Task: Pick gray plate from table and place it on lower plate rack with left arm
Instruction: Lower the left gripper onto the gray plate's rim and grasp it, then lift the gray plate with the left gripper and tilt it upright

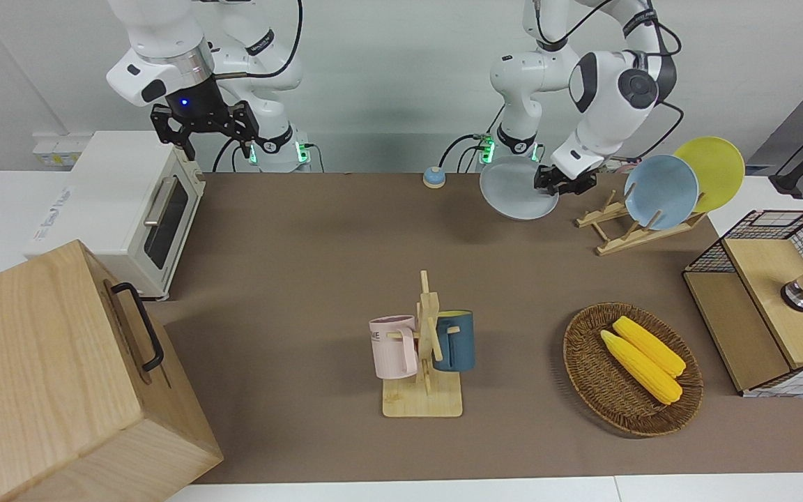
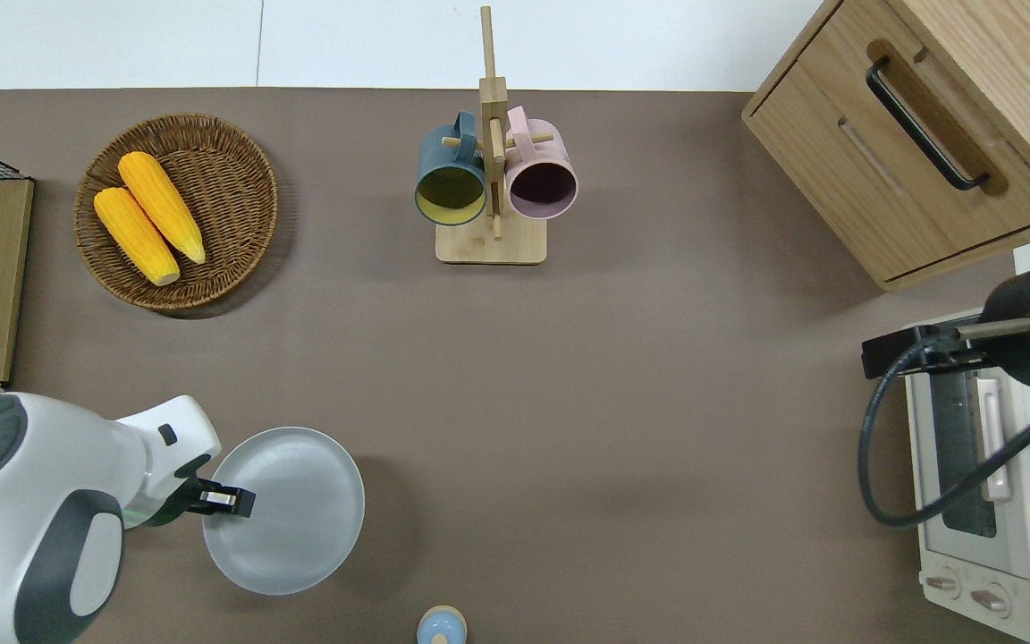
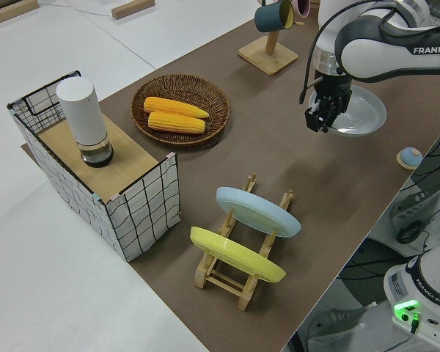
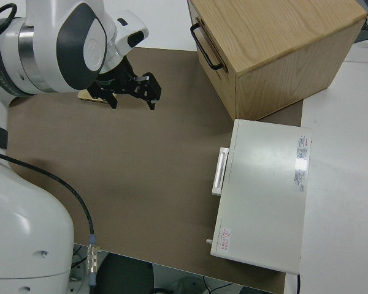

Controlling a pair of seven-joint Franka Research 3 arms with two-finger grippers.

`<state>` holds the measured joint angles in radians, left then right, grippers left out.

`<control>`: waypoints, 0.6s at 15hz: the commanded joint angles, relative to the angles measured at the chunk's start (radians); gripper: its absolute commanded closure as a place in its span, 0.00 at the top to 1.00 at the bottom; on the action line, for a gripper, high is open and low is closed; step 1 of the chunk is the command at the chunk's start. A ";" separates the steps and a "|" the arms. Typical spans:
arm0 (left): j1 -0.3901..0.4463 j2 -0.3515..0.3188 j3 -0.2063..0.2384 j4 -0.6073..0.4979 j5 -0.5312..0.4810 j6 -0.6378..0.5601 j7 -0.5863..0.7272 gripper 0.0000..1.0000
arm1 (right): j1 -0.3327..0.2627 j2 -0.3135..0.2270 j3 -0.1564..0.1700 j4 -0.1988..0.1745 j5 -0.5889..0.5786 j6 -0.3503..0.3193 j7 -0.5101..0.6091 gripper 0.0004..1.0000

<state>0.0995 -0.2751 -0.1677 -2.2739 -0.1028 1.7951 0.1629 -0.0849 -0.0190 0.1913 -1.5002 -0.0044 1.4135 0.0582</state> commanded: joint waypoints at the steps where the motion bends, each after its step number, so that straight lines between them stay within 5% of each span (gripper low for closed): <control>1: 0.006 0.002 0.007 0.094 0.009 -0.104 -0.006 0.00 | -0.007 -0.002 0.007 0.006 0.007 -0.014 -0.001 0.99; 9: 0.012 0.008 0.049 0.251 0.055 -0.235 -0.005 0.00 | -0.007 -0.002 0.007 0.006 0.007 -0.014 0.000 0.99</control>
<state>0.1010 -0.2775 -0.1394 -2.0801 -0.0939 1.6167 0.1626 -0.0849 -0.0190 0.1913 -1.5002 -0.0044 1.4135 0.0582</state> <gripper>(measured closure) 0.907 0.009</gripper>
